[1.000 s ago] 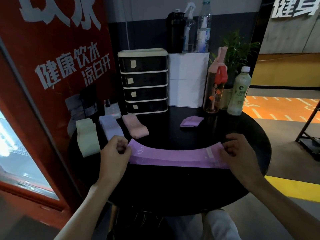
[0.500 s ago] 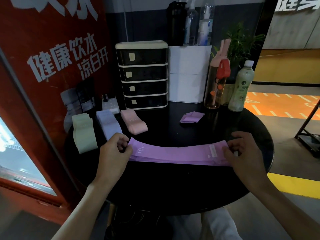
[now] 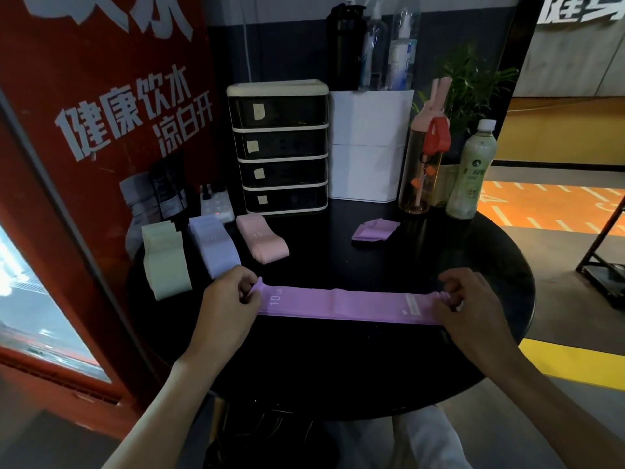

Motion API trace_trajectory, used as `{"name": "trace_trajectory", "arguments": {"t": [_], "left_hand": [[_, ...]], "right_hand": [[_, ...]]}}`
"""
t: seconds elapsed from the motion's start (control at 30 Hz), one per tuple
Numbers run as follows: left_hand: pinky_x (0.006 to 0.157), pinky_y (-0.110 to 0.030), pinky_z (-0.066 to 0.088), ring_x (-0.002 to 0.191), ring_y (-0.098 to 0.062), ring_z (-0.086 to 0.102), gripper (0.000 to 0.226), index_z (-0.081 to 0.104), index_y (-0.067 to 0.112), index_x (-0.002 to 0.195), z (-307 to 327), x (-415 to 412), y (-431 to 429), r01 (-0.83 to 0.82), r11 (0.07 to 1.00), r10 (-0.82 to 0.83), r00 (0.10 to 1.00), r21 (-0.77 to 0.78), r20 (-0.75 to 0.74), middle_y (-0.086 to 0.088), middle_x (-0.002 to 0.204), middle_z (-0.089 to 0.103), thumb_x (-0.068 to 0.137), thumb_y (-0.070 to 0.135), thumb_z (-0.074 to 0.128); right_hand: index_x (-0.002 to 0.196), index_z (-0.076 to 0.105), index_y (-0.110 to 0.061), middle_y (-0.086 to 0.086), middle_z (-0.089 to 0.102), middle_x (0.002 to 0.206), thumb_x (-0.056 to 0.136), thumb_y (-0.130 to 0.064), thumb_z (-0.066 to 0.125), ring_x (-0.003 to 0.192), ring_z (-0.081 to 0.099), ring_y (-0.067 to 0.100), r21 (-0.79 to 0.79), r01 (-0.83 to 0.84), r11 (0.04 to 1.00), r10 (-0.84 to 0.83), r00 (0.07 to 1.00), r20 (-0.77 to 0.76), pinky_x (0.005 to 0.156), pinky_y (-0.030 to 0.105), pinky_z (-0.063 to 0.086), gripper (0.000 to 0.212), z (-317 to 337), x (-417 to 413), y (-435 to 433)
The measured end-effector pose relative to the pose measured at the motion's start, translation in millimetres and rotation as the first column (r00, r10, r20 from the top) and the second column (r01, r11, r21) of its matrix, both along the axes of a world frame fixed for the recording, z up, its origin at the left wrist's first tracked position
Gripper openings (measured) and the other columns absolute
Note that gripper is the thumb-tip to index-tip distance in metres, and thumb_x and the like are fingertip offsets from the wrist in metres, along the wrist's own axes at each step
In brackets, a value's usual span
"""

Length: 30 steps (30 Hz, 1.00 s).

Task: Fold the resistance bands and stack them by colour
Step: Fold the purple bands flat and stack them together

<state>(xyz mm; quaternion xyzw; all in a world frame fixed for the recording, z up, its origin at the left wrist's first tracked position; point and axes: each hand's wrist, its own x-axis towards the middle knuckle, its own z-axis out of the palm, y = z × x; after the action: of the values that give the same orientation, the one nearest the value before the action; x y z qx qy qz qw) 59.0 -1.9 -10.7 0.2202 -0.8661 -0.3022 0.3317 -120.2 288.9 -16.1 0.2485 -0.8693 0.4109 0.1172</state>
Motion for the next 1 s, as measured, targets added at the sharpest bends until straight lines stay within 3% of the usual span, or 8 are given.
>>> {"name": "trace_trajectory", "arguments": {"t": [0.1,0.2,0.27,0.43,0.5,0.63,0.77,1.0], "left_hand": [[0.070,-0.009,0.038,0.079,0.000,0.052,0.023,0.059,0.021,0.086,-0.7,-0.4,-1.8,-0.019,0.998,0.021,0.999,-0.053,0.026,0.004,0.090,0.051,0.084,-0.001,0.066],[0.083,-0.030,0.044,0.093,-0.018,0.054,0.015,0.065,0.017,0.092,3.2,-6.1,10.1,-0.035,0.966,0.031,0.999,-0.255,-0.021,0.002,0.099,0.053,0.084,0.006,0.068],[0.085,-0.035,0.044,0.094,-0.018,0.054,0.007,0.067,0.018,0.091,7.6,-16.3,29.1,0.063,0.942,-0.072,0.997,-0.329,-0.017,0.004,0.097,0.056,0.086,0.015,0.066],[0.085,-0.028,0.039,0.092,-0.006,0.047,0.007,0.067,0.029,0.093,1.2,-42.2,63.3,0.340,0.906,-0.314,0.939,-0.254,0.138,0.019,0.095,0.052,0.092,0.035,0.064],[0.085,-0.025,0.035,0.093,-0.004,0.045,0.009,0.069,0.030,0.097,-1.2,-44.2,62.7,0.365,0.898,-0.328,0.928,-0.245,0.179,0.019,0.096,0.052,0.093,0.036,0.063],[0.087,-0.023,0.034,0.095,-0.002,0.044,0.012,0.070,0.032,0.100,-1.0,-42.6,60.7,0.373,0.893,-0.329,0.923,-0.252,0.201,0.020,0.099,0.051,0.094,0.038,0.061],[0.089,-0.022,0.033,0.097,-0.001,0.042,0.011,0.068,0.034,0.099,-1.0,-43.1,60.2,0.380,0.899,-0.336,0.917,-0.219,0.212,0.022,0.100,0.049,0.094,0.040,0.060],[0.088,-0.017,0.030,0.098,0.000,0.041,0.010,0.066,0.034,0.094,-3.6,-43.9,59.8,0.373,0.903,-0.330,0.920,-0.214,0.209,0.021,0.098,0.048,0.093,0.040,0.058]], "right_hand": [[0.108,0.063,-0.008,0.004,0.052,0.102,0.082,0.001,0.068,0.075,0.050,0.004,0.023,-0.005,1.000,0.005,1.000,-0.010,0.063,0.012,0.033,0.028,0.8,0.4,0.4],[0.101,0.065,-0.010,0.005,0.053,0.102,0.082,0.002,0.068,0.077,0.050,0.004,0.029,-0.007,1.000,0.007,1.000,-0.006,0.063,0.012,0.034,0.022,0.9,0.6,0.6],[0.098,0.066,-0.010,0.005,0.054,0.100,0.082,0.001,0.068,0.077,0.051,0.003,-0.005,0.000,1.000,0.000,1.000,0.001,0.064,0.010,0.035,0.020,3.9,0.2,0.1],[0.094,0.067,-0.014,0.001,0.062,0.091,0.085,-0.008,0.069,0.078,0.058,0.007,0.004,-0.053,0.999,0.052,0.998,0.044,0.064,0.007,0.039,0.011,26.5,-12.7,-16.2],[0.094,0.066,-0.016,-0.003,0.065,0.087,0.087,-0.013,0.068,0.079,0.061,0.011,0.033,-0.090,0.995,0.087,0.992,0.097,0.064,0.008,0.041,0.007,37.7,-27.2,-31.8],[0.093,0.069,-0.011,0.002,0.067,0.090,0.091,-0.019,0.062,0.084,0.063,0.018,0.083,-0.145,0.986,0.131,0.979,0.155,0.075,0.031,0.051,0.010,49.4,-71.8,-71.4],[0.098,0.070,-0.012,0.007,0.068,0.097,0.093,-0.022,0.057,0.090,0.064,0.025,0.120,-0.105,0.987,0.078,0.976,0.204,0.069,0.029,0.048,0.017,42.8,-117.8,-107.2],[0.135,0.053,-0.021,0.010,0.059,0.130,0.091,-0.032,0.058,0.116,0.056,0.030,0.213,-0.031,0.977,-0.025,0.966,0.257,0.103,0.046,0.043,0.046,24.0,-157.0,-127.6]]}}
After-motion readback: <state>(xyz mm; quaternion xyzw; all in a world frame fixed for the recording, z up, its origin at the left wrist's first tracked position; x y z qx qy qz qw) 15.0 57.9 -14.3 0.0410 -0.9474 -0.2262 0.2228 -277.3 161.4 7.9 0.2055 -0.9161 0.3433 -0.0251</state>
